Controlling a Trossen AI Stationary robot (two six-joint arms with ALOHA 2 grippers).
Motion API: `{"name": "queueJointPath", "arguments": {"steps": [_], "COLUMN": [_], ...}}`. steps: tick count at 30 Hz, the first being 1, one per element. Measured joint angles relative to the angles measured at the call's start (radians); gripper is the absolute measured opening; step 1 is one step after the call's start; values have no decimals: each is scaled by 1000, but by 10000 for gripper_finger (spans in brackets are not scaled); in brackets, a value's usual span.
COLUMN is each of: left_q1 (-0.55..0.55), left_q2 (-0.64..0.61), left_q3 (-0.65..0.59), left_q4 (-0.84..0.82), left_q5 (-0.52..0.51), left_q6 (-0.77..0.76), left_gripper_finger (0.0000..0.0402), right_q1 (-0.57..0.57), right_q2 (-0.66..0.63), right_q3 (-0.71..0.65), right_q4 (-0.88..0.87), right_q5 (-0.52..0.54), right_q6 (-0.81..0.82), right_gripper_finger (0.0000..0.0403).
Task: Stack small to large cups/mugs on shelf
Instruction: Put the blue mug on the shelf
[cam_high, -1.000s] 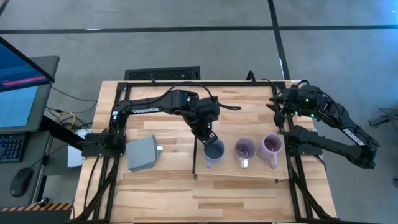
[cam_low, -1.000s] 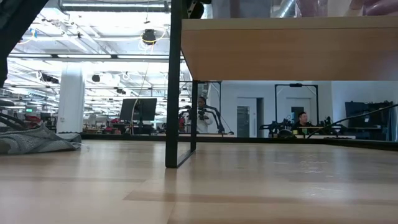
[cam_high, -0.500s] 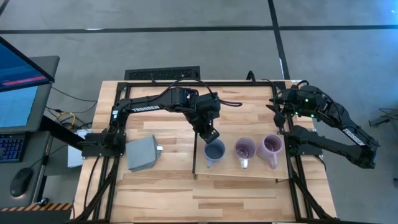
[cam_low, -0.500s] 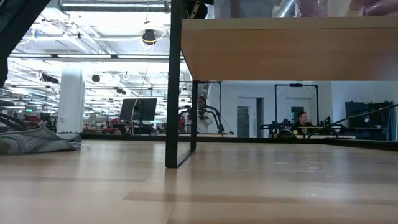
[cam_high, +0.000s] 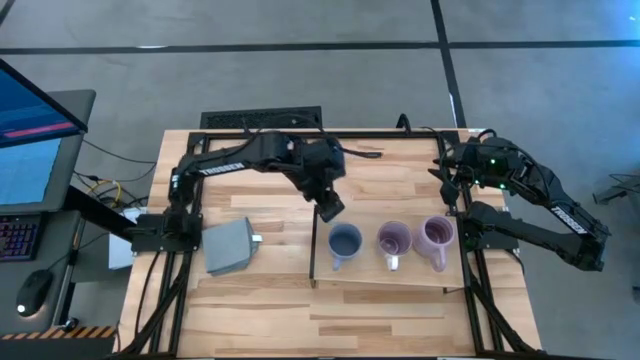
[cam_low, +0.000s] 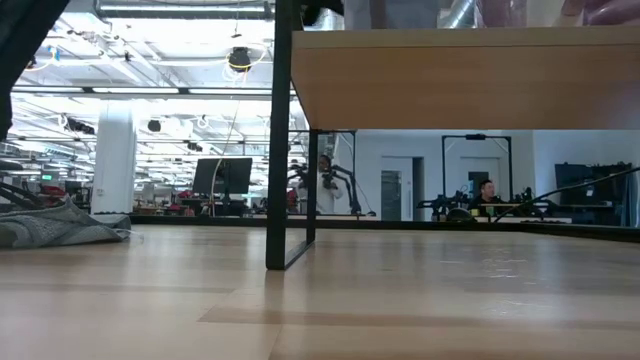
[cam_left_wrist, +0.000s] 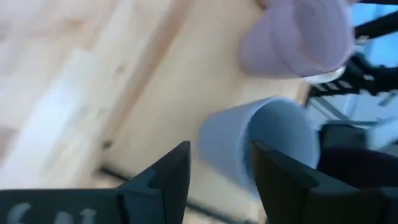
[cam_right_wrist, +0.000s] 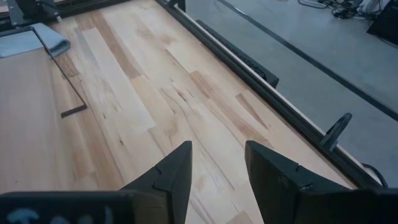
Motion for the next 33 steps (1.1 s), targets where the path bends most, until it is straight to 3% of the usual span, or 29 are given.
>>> {"name": "queueJointPath", "arguments": {"steps": [4, 12, 23, 28, 33], "left_q1": [3, -83, -229, -285, -311], "left_q2": [-51, -73, -69, -66, -72], "left_q3": [1, 0, -68, -169, -179], "left_q4": [-103, -285, -278, -184, -141], "left_q5": [-111, -116, -169, -154, -148], "left_q6": [17, 120, 113, 130, 164], "left_gripper_finger": [158, 158, 158, 158, 158], "right_q1": [0, 0, 0, 0, 1], "right_q2": [0, 0, 0, 0, 0], "right_q3": [0, 0, 0, 0, 0], "right_q4": [0, 2, 42, 33, 29], "right_q5": [0, 0, 0, 0, -4], "right_q6": [0, 35, 137, 153, 193], "right_gripper_finger": [173, 171, 171, 173, 171]}}
